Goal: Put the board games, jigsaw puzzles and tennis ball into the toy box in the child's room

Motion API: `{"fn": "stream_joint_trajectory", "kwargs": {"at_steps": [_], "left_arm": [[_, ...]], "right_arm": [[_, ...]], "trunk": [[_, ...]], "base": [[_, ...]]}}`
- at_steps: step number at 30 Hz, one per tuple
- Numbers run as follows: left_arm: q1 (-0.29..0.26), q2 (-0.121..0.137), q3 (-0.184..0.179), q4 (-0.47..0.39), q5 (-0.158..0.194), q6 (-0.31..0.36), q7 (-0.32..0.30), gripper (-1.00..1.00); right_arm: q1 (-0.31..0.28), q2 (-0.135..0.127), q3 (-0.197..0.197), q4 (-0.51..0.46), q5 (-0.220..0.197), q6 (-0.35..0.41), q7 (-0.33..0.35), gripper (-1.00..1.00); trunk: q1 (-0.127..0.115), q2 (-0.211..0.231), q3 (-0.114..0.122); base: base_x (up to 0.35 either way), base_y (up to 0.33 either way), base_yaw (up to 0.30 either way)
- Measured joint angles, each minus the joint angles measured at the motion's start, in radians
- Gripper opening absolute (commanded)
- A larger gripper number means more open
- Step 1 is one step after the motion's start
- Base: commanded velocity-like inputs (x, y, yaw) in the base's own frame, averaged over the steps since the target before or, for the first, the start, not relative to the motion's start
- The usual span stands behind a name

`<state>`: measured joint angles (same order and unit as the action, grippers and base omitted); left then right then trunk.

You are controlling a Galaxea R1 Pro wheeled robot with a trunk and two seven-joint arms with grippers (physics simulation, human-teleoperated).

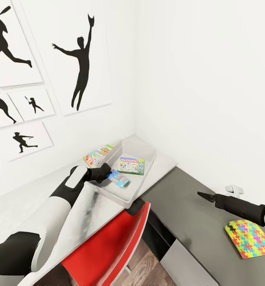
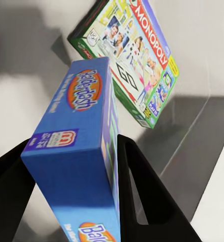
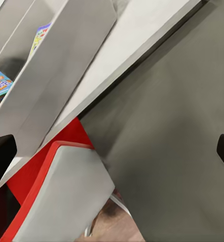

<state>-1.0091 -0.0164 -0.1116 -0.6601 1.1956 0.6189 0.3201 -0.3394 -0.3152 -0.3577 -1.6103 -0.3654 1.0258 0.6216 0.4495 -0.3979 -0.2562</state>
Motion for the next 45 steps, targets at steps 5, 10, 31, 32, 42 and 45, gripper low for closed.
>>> {"fn": "stream_joint_trajectory", "kwargs": {"at_steps": [5,10,31,32,42,45], "left_arm": [[-0.002,0.001,0.0,-0.002,-0.011,0.001,-0.019,-1.0],[-0.004,0.002,0.0,-0.002,-0.016,0.003,-0.034,-1.0],[-0.004,0.003,-0.003,-0.033,-0.019,0.003,-0.141,-1.0],[-0.003,0.003,-0.003,-0.033,-0.019,0.003,-0.142,-1.0],[-0.003,0.0,-0.003,-0.036,-0.068,0.003,-0.148,-1.0],[-0.003,0.0,-0.003,-0.036,-0.085,0.003,-0.154,-1.0]], "right_arm": [[0.0,0.0,0.0,0.0,0.0,0.0,0.0,1.0],[0.0,-0.001,0.0,0.0,0.0,0.0,0.0,1.0],[0.0,0.001,0.0,0.0,0.0,0.0,0.0,1.0],[0.0,0.001,0.0,0.0,0.0,0.0,0.0,1.0],[0.0,0.0,0.0,0.0,0.0,0.0,0.001,1.0],[0.0,0.0,0.0,0.0,0.0,0.0,0.001,1.0]], "trunk": [[0.0,0.0,-0.008],[0.0,0.0,-0.016],[0.0,0.0,-0.034],[0.0,0.0,-0.034],[0.0,0.0,-0.039],[0.0,0.0,-0.042]], "base": [[0.0,0.0,0.0],[0.0,0.0,0.0],[0.0,0.0,0.0],[0.0,0.0,0.0],[0.0,0.0,0.0],[0.0,0.0,0.0]]}}
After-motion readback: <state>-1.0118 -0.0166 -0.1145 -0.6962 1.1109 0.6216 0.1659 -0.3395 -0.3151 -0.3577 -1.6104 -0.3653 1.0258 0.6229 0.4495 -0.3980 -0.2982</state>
